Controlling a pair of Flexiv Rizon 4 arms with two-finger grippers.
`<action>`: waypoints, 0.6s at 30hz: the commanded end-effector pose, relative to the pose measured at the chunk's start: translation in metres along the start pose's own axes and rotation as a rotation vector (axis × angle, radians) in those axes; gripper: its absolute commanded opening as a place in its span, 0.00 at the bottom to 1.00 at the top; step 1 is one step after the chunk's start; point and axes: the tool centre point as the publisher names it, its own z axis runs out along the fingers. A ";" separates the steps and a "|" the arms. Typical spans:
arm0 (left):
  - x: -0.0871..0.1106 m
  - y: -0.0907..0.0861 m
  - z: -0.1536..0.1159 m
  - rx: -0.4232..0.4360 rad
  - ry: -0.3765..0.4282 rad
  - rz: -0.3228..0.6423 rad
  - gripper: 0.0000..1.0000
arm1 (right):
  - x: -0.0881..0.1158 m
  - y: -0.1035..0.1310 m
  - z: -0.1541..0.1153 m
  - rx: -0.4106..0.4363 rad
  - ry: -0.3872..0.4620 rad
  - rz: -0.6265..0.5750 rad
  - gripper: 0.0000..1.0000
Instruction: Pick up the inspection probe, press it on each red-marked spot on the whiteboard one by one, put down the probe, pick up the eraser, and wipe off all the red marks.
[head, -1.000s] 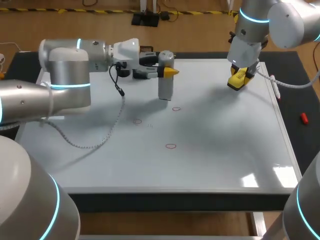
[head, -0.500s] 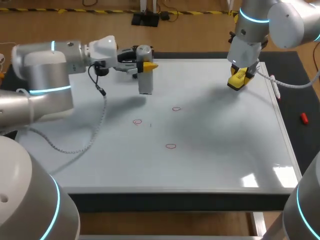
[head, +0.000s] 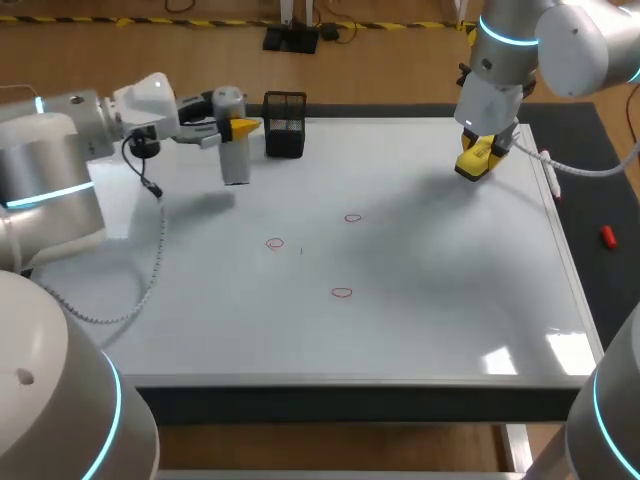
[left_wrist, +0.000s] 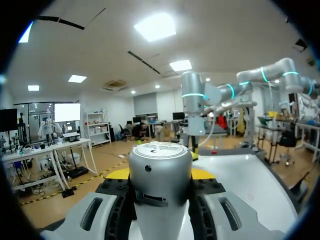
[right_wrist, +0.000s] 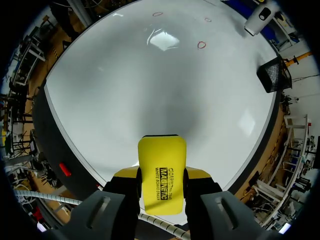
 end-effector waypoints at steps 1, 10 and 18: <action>0.004 -0.005 -0.032 -0.004 -0.095 0.003 0.00 | 0.000 0.000 -0.001 0.002 0.003 -0.002 0.00; -0.006 -0.004 -0.066 -0.034 -0.173 0.017 0.00 | 0.000 0.000 -0.001 0.002 0.003 -0.002 0.00; -0.008 -0.004 -0.076 -0.033 -0.189 0.017 0.00 | 0.000 0.000 -0.001 0.002 0.003 -0.002 0.00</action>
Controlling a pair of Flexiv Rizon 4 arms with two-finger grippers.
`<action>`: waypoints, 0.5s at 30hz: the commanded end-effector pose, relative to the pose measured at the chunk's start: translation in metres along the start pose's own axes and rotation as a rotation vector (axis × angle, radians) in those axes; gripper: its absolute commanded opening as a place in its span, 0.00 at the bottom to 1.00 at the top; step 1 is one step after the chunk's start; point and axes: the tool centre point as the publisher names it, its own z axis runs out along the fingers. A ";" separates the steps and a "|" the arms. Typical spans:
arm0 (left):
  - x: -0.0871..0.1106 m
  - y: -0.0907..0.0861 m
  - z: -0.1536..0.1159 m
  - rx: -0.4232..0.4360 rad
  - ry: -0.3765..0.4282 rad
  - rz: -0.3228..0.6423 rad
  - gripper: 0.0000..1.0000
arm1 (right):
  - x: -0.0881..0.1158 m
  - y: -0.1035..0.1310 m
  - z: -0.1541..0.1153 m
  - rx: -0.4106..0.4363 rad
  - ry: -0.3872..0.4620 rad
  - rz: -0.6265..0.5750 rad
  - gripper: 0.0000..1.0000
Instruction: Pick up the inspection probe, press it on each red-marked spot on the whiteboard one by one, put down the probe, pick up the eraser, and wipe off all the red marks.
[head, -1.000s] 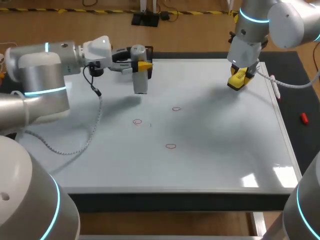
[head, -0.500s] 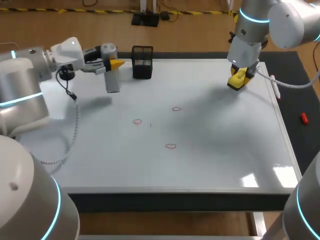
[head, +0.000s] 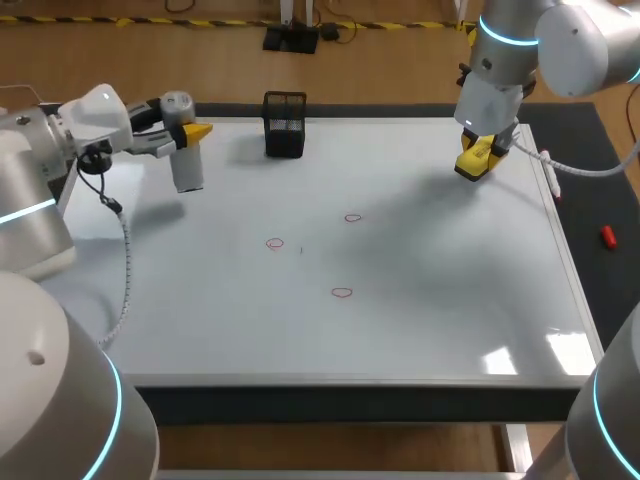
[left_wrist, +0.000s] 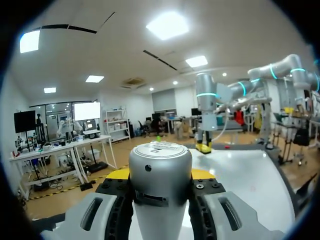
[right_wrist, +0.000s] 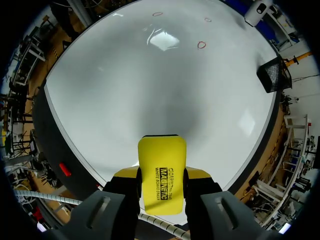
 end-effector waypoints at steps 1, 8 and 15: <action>0.004 -0.002 -0.004 0.002 -0.019 0.002 0.00 | 0.000 0.000 -0.001 0.002 0.003 -0.002 0.00; 0.004 -0.002 -0.004 0.002 -0.019 0.002 0.00 | -0.005 0.007 -0.001 0.010 0.002 -0.038 0.00; 0.004 -0.002 -0.004 0.002 -0.019 0.002 0.00 | -0.030 0.045 0.001 0.041 0.024 -0.169 0.00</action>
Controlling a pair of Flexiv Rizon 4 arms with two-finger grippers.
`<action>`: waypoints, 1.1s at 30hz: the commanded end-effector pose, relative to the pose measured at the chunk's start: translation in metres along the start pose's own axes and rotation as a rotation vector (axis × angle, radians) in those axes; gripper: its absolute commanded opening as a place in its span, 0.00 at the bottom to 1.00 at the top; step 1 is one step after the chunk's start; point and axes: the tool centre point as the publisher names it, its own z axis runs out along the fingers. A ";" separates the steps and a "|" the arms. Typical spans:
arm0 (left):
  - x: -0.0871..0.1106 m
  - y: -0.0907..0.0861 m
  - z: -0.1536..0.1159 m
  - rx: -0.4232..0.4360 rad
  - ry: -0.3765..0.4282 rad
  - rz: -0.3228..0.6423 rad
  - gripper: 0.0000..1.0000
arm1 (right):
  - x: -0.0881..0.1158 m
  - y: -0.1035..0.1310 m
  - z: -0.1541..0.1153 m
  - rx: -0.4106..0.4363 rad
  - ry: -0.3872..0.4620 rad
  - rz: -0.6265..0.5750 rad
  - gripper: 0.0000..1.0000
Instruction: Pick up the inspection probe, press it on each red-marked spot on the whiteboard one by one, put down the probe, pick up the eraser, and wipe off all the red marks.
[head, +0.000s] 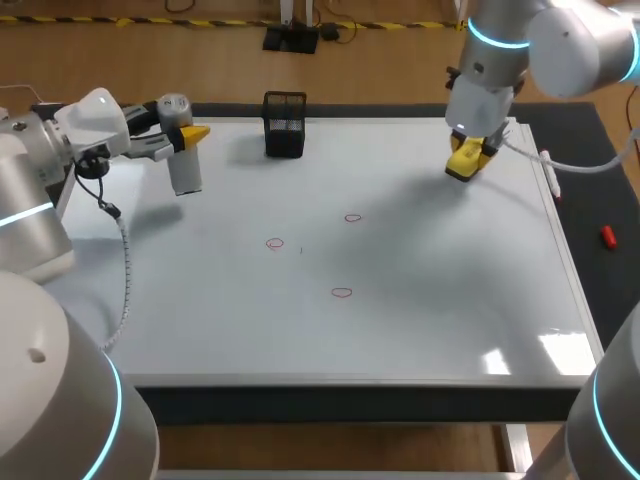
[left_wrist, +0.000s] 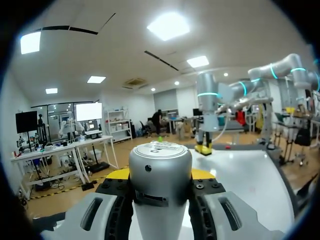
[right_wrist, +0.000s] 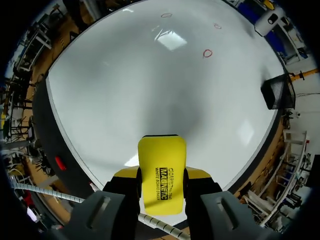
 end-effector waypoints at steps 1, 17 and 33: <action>0.000 -0.001 0.000 0.000 -0.004 0.001 0.00 | -0.021 0.025 0.003 0.023 0.031 -0.058 0.00; 0.000 -0.001 0.000 0.000 -0.004 0.001 0.00 | -0.073 0.136 0.012 0.033 0.033 -0.398 0.00; 0.000 -0.001 0.000 0.000 -0.004 0.001 0.00 | -0.096 0.211 0.025 -0.018 -0.004 -0.593 0.00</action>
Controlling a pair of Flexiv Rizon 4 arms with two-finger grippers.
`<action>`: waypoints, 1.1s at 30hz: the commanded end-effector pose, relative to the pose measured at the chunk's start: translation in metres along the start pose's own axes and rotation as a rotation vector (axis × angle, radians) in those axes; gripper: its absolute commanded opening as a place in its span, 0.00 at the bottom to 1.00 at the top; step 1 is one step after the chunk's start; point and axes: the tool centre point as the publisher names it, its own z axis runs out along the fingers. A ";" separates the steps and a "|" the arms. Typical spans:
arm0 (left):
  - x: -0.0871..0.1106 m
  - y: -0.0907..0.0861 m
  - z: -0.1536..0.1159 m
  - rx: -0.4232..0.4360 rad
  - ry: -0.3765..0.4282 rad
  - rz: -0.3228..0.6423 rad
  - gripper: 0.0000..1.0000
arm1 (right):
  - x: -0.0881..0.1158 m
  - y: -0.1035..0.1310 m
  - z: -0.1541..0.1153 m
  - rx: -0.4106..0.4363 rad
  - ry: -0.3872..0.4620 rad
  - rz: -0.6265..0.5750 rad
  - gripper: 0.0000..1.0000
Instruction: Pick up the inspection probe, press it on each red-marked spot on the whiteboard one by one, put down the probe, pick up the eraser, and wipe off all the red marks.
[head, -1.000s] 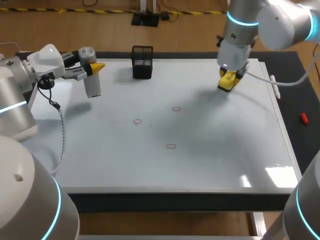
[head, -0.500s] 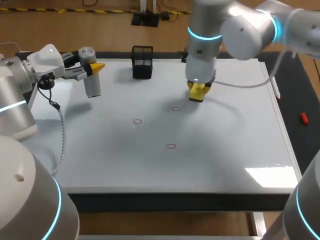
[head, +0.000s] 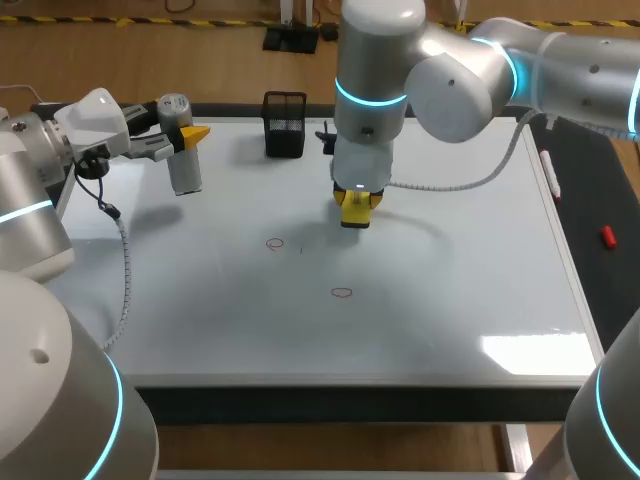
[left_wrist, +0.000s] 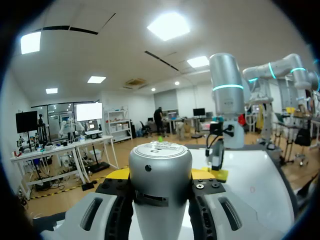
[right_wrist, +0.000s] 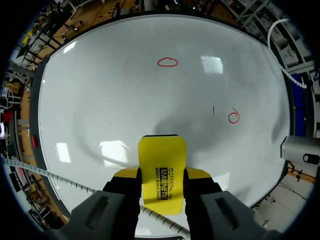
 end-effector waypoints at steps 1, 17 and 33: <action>0.000 -0.001 0.001 0.000 -0.003 0.001 0.00 | -0.009 0.002 0.007 -0.001 -0.006 -0.010 0.00; 0.000 -0.001 0.001 0.000 -0.003 0.001 0.00 | -0.030 0.013 0.015 -0.010 -0.018 -0.070 0.00; 0.000 -0.001 0.001 0.000 -0.003 0.001 0.00 | -0.026 0.012 0.029 -0.042 0.005 -0.080 0.00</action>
